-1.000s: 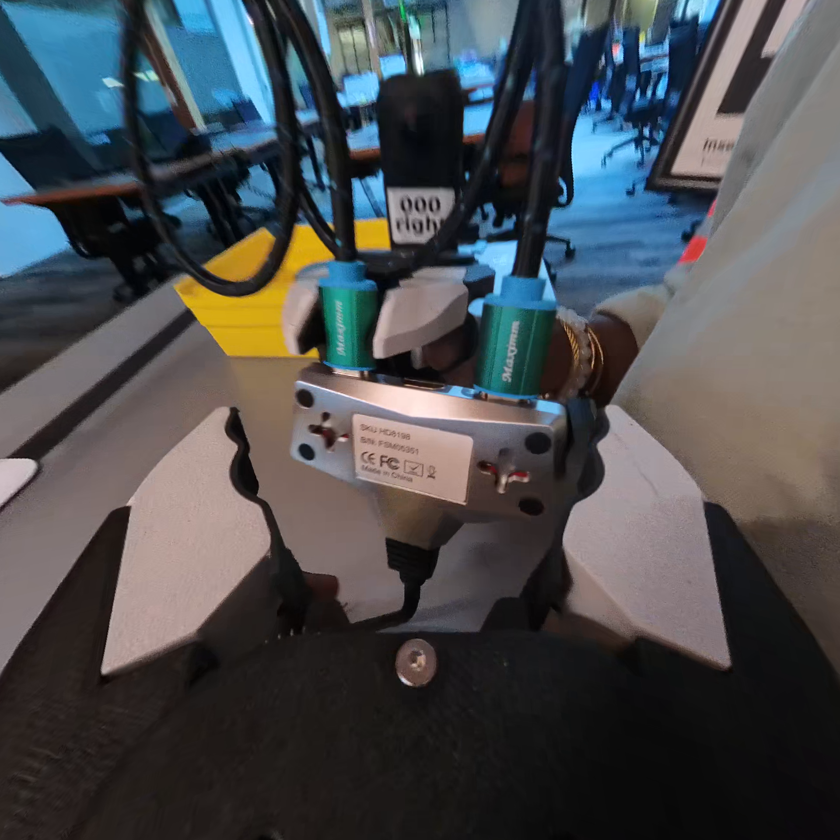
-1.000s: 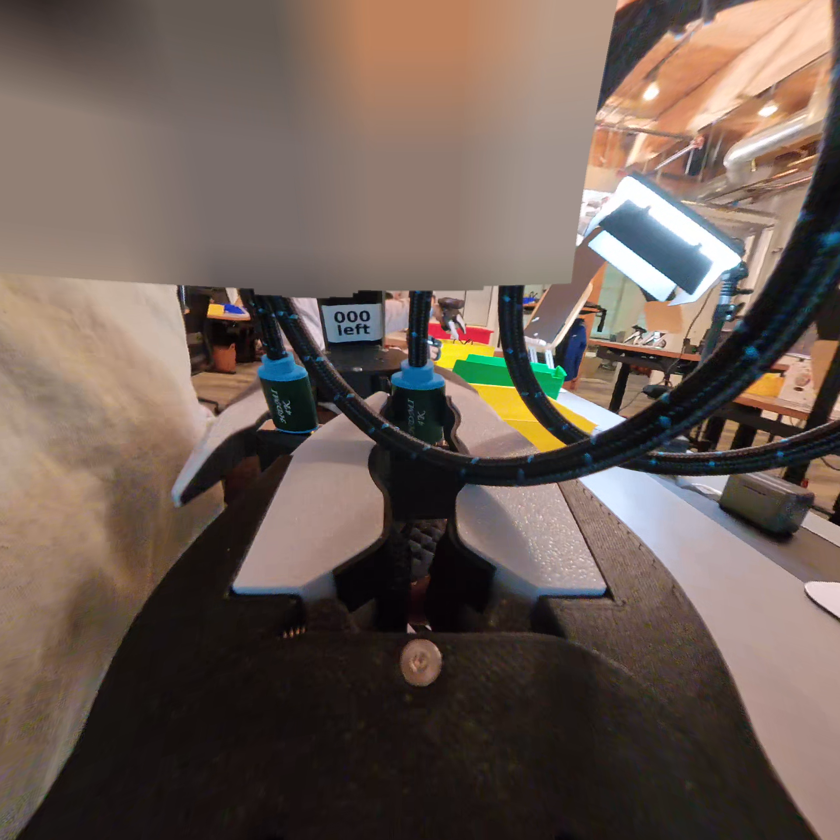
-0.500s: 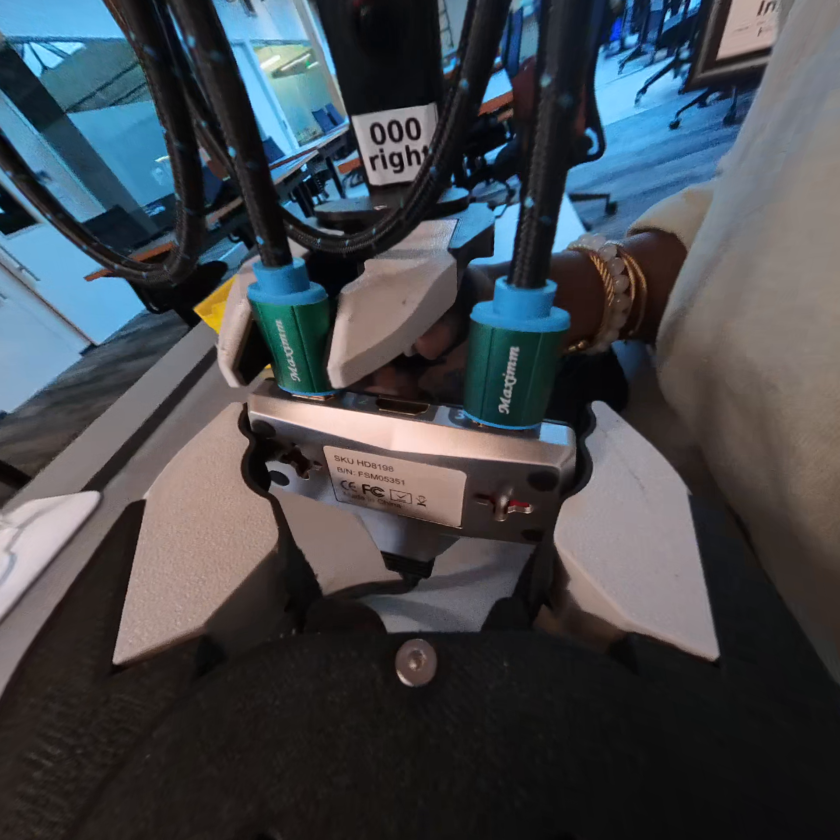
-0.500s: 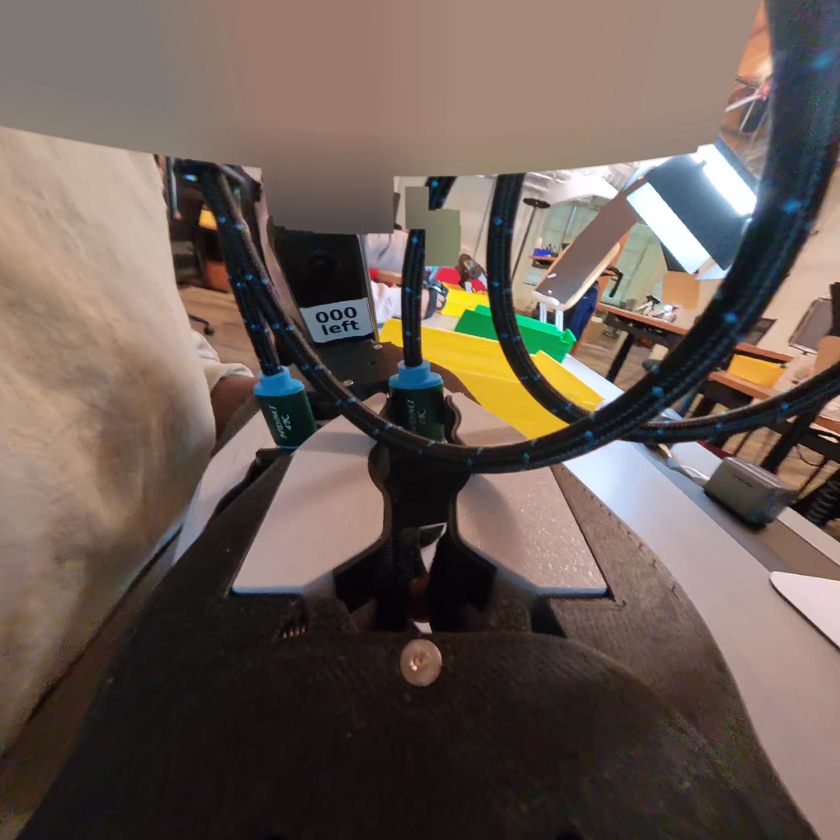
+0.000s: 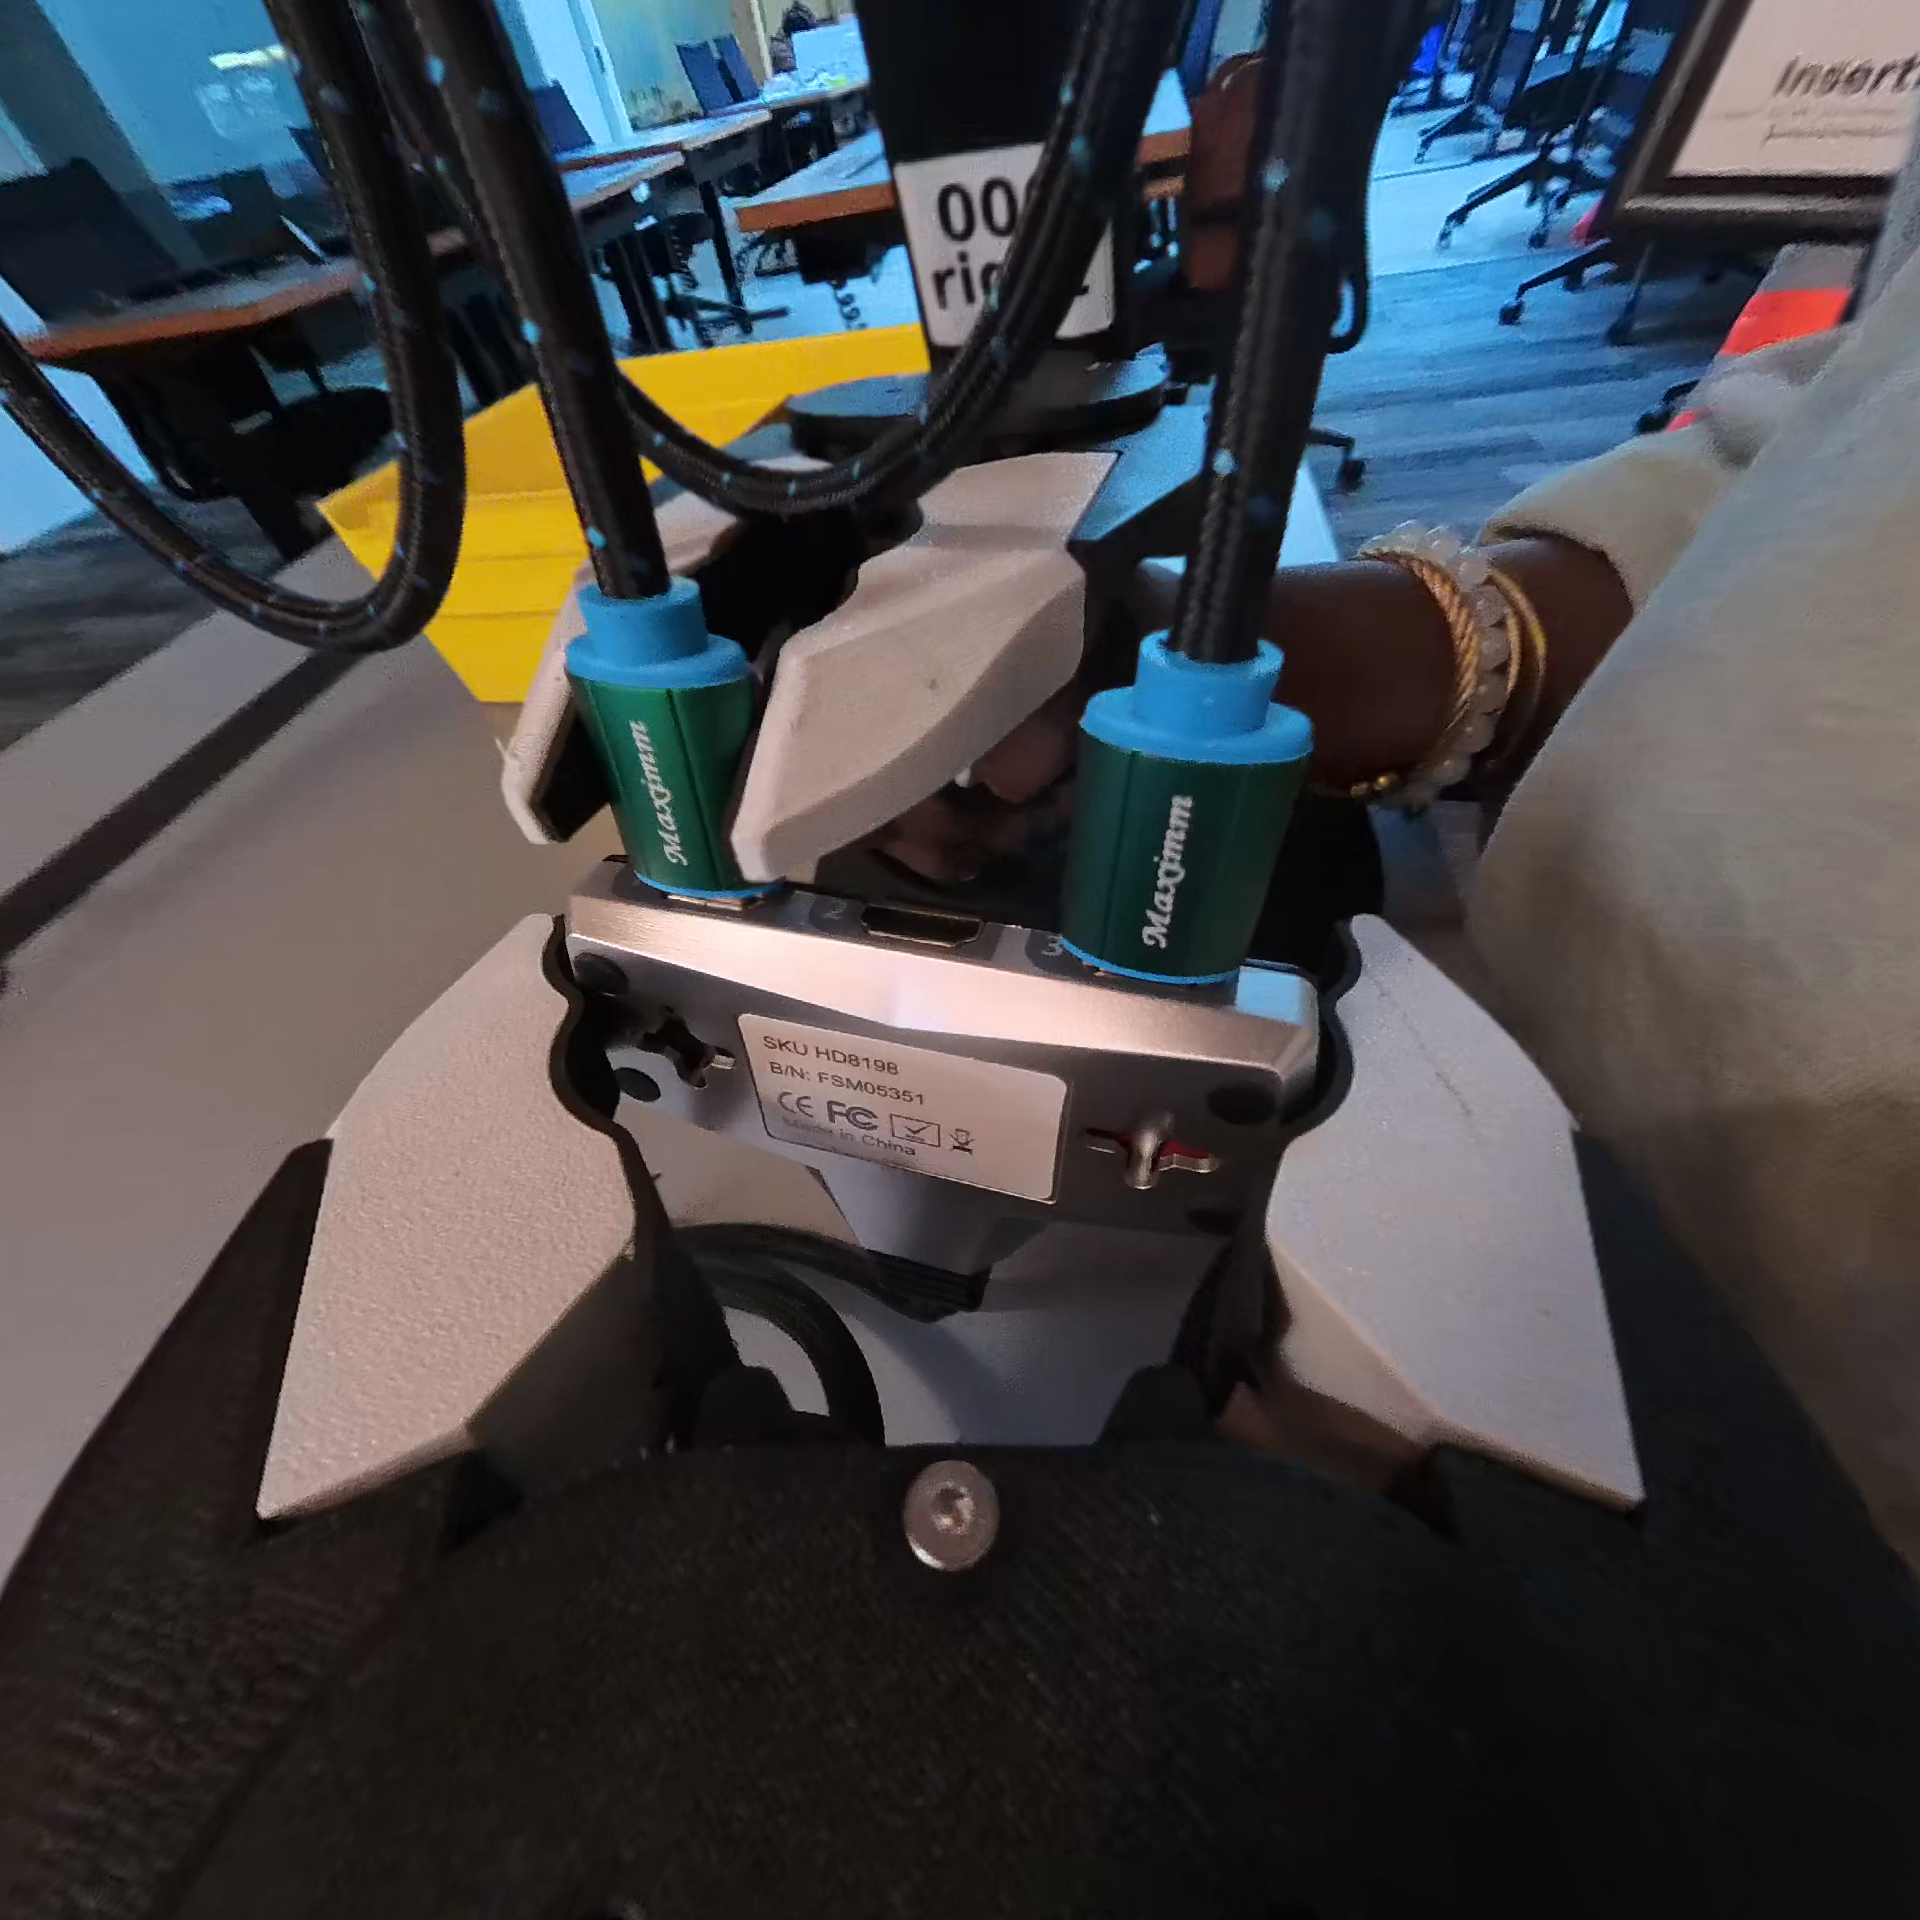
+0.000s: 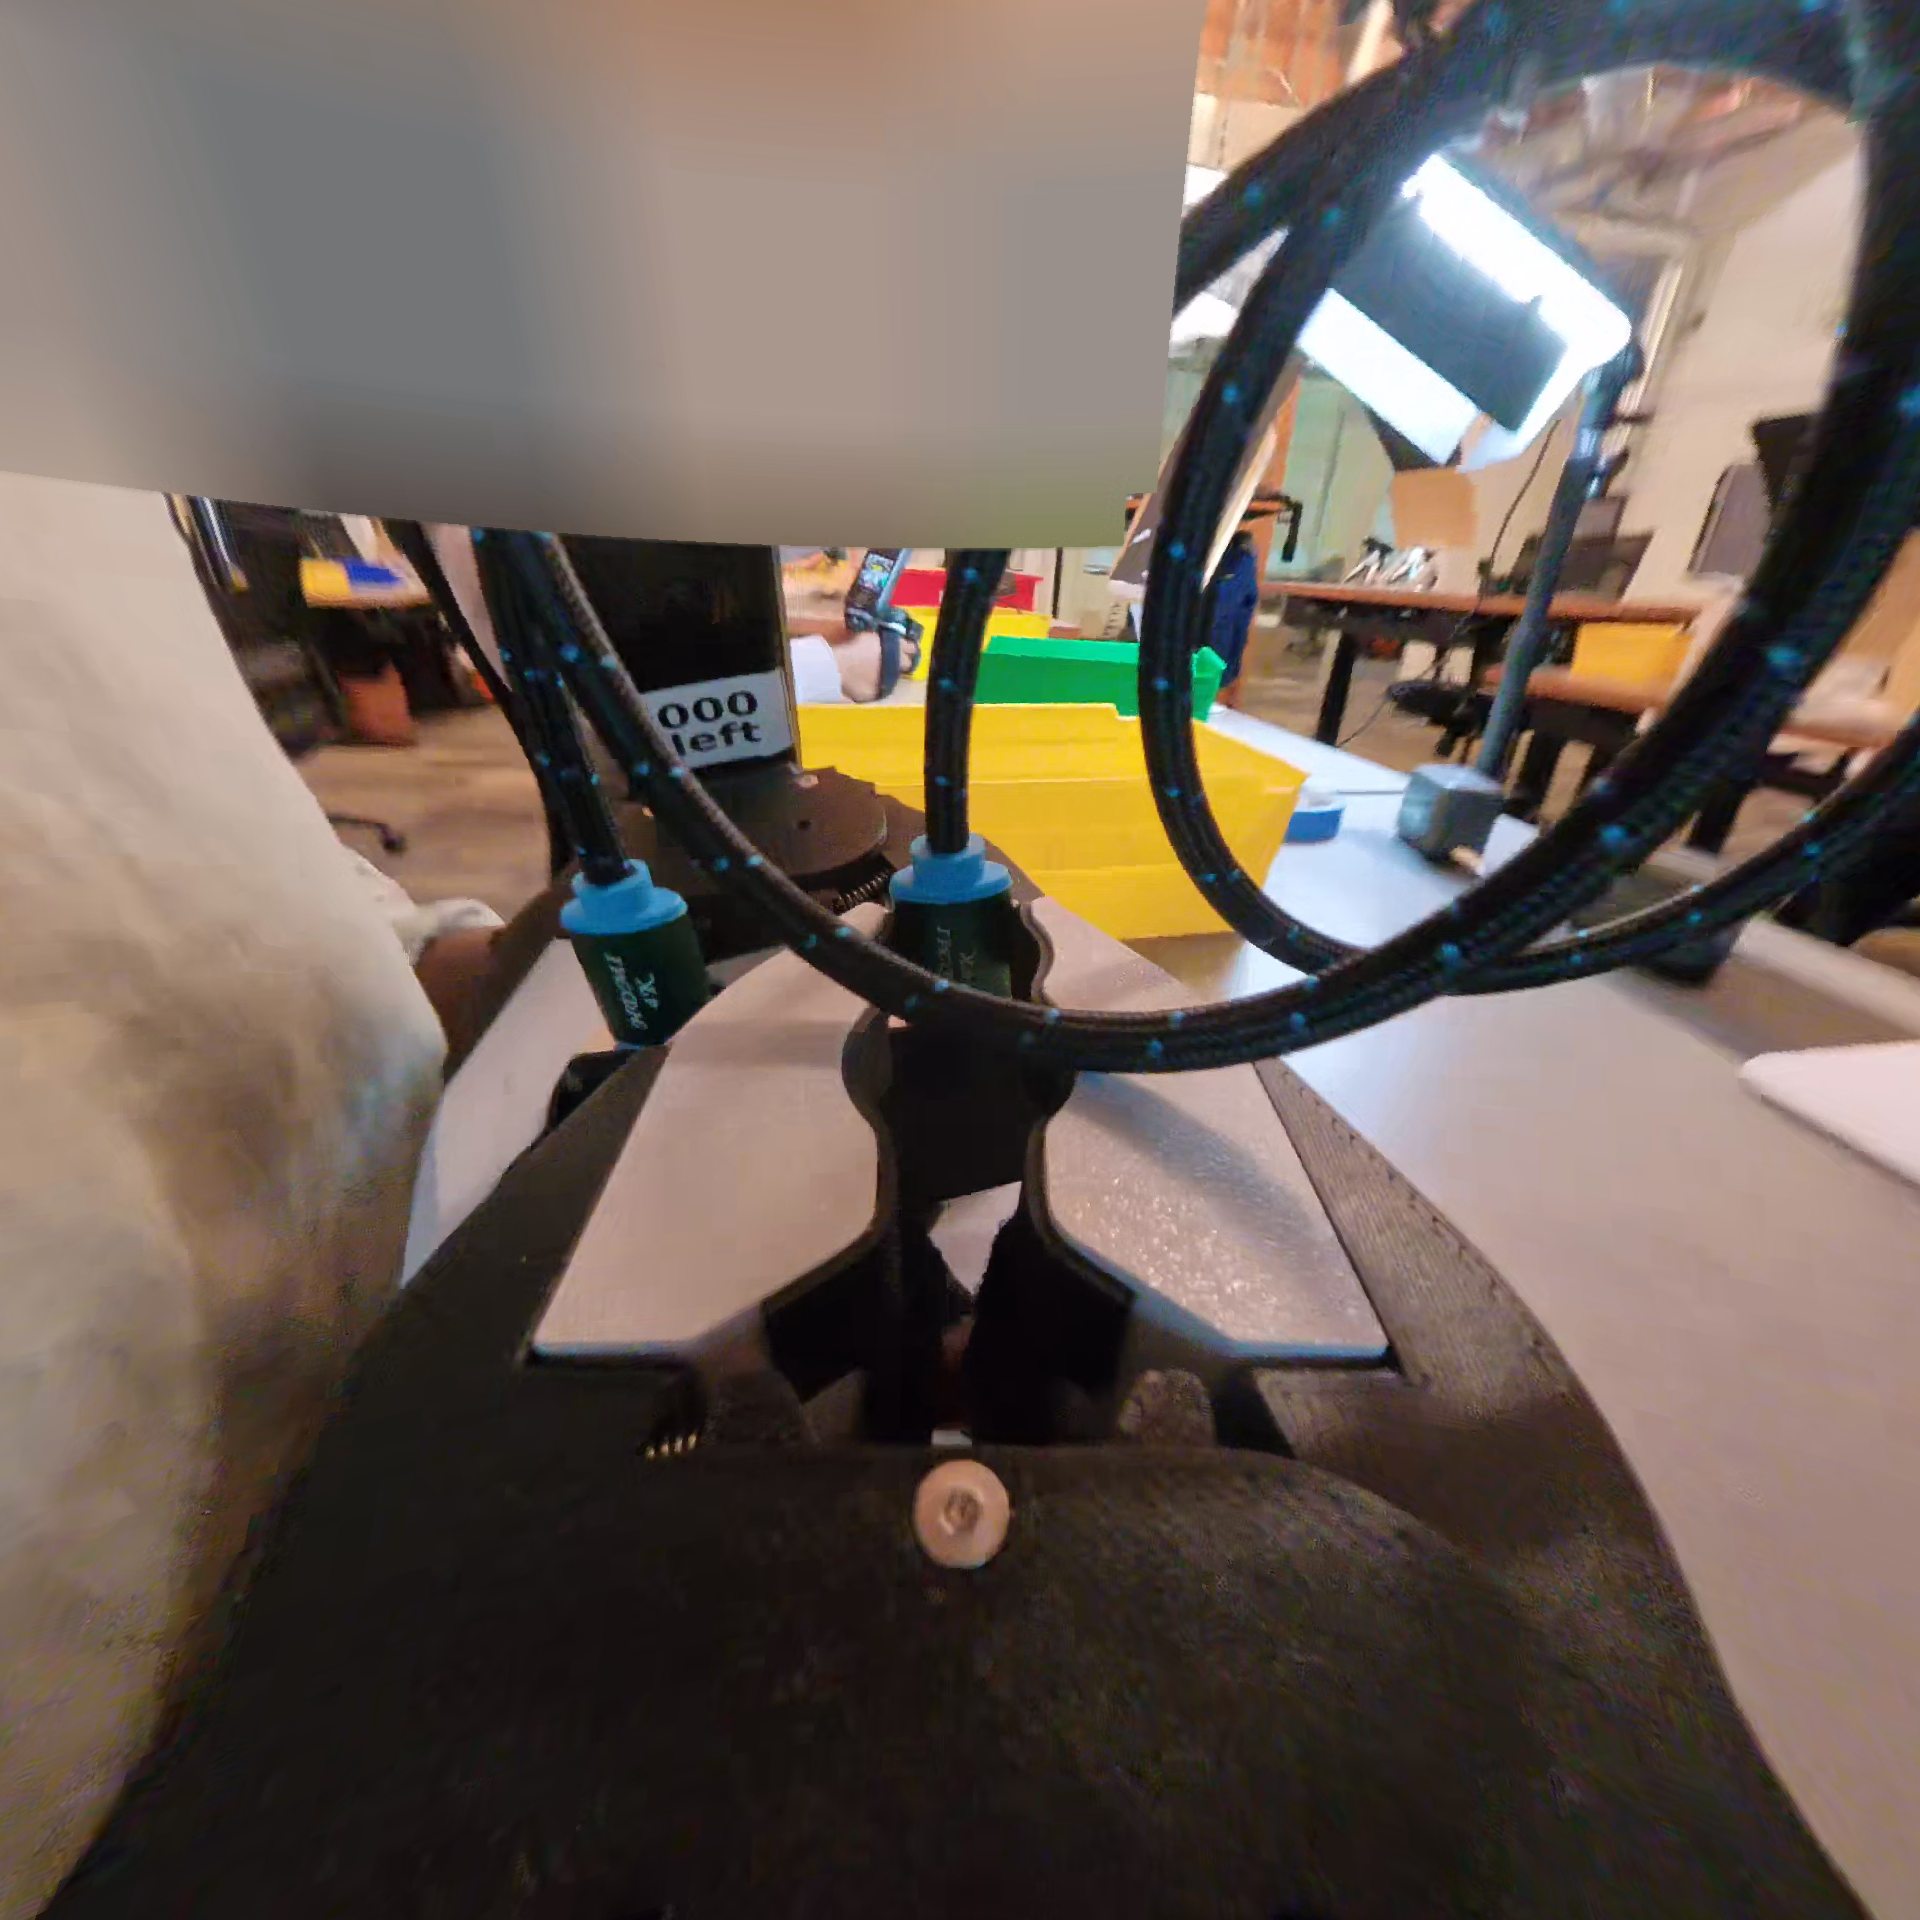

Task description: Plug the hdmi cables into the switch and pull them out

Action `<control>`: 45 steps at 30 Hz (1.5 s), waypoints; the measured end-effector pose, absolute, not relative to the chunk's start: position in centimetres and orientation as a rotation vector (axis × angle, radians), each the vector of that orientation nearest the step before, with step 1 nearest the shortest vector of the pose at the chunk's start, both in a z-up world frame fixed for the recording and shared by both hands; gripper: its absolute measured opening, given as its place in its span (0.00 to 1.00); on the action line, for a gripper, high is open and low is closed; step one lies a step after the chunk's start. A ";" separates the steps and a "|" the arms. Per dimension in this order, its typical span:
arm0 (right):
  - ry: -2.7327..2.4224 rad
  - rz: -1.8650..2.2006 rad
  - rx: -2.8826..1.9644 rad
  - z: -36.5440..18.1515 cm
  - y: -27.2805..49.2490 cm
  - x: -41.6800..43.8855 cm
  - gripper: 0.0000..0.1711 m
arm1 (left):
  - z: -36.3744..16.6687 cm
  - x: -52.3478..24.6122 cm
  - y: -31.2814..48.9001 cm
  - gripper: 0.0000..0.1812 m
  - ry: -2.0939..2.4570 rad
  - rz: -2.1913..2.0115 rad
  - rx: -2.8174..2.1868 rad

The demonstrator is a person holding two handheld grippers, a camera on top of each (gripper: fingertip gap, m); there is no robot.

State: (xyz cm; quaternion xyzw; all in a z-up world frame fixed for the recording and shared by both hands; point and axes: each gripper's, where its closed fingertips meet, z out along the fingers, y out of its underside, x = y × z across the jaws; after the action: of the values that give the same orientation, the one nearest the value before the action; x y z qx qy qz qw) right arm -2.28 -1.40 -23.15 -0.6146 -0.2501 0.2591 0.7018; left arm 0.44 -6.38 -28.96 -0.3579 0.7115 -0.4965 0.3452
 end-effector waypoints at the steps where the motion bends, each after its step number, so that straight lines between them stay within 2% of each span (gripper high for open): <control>1: -0.529 0.607 -1.375 -23.2 -1.3 -2.2 0.12 | -28.9 0.3 -6.5 0.71 1.852 -1.328 -0.941; 7: -0.805 0.178 -1.364 -23.6 -1.4 -2.7 0.13 | -29.4 0.0 -6.7 0.71 1.889 -1.311 -0.899; 14: -0.405 0.640 -1.344 -23.3 -1.2 -1.4 0.12 | -29.1 0.8 -6.8 0.71 1.852 -1.409 -1.002; 21: -0.756 0.193 -1.341 -23.6 -1.7 -2.0 0.12 | -29.5 0.4 -7.3 0.71 1.894 -1.401 -0.954; 28: -0.364 0.640 -1.332 -23.1 -1.3 -1.5 0.11 | -29.2 0.8 -6.9 0.71 1.850 -1.417 -0.971; 31: -0.396 0.589 -1.314 -23.0 -1.5 -1.5 0.11 | -29.2 0.7 -7.1 0.71 1.862 -1.416 -0.959; 36: -0.649 0.248 -1.323 -23.0 -1.9 -2.1 0.12 | -29.3 0.3 -7.5 0.71 1.870 -1.433 -0.937; 45: -0.285 0.645 -1.247 -22.4 -1.9 -1.0 0.11 | -28.9 0.8 -7.1 0.71 1.831 -1.435 -0.951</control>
State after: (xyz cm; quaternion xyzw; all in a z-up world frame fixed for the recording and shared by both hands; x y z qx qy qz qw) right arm -0.98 -1.89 -22.44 -0.5714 -0.1305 0.2958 0.7543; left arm 0.81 -7.06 -28.94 -0.3599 0.6930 -0.5429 0.3090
